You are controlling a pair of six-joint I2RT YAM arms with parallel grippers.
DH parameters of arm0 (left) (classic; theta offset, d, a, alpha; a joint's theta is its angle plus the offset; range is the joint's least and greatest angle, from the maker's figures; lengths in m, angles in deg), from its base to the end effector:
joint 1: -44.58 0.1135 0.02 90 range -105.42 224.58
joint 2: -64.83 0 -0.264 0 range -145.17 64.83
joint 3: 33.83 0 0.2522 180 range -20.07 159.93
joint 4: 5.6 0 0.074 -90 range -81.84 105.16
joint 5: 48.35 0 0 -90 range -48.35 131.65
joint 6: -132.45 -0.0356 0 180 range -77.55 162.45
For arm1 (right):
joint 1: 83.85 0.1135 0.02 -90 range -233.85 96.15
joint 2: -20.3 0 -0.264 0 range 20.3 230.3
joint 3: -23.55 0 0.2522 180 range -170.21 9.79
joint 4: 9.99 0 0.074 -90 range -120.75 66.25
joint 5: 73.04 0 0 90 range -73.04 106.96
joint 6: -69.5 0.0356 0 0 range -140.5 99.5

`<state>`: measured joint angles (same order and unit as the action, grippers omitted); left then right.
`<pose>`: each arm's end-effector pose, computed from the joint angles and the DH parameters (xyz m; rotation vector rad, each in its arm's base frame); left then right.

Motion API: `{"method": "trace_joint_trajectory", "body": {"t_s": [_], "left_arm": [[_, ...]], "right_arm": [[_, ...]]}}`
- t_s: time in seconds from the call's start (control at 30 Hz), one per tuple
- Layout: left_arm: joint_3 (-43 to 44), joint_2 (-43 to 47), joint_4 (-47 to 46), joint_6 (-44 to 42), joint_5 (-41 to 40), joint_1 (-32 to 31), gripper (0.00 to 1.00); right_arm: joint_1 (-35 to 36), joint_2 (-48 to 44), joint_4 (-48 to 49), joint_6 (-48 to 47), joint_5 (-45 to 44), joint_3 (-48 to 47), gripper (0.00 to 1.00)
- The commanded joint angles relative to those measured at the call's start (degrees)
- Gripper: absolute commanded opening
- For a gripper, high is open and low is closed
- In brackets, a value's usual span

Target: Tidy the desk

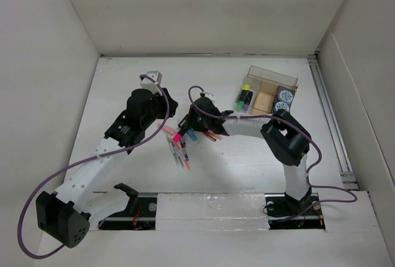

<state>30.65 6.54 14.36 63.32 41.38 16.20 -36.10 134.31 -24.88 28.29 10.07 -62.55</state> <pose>0.2098 -0.1132 0.3392 0.1179 1.8493 -0.6018 0.2926 0.3158 0.1623 0.0856 2.4188 0.6919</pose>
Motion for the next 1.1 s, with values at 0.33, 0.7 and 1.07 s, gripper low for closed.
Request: {"method": "trace_joint_trajectory", "body": {"t_s": [0.33,0.7,1.07], "left_arm": [[2.54,1.15,-1.71,-0.47,-0.08,0.17,0.25],[2.63,0.19,-1.63,-0.47,-0.08,0.17,0.26],[2.46,0.71,-1.98,-0.47,1.07,0.17,0.25]], "right_arm": [[-2.30,1.03,9.21,4.02,3.12,3.08,0.42],[-2.31,-3.36,10.00,4.03,1.89,5.27,0.21],[-6.95,-15.13,10.09,0.26,1.98,7.12,0.09]]}}
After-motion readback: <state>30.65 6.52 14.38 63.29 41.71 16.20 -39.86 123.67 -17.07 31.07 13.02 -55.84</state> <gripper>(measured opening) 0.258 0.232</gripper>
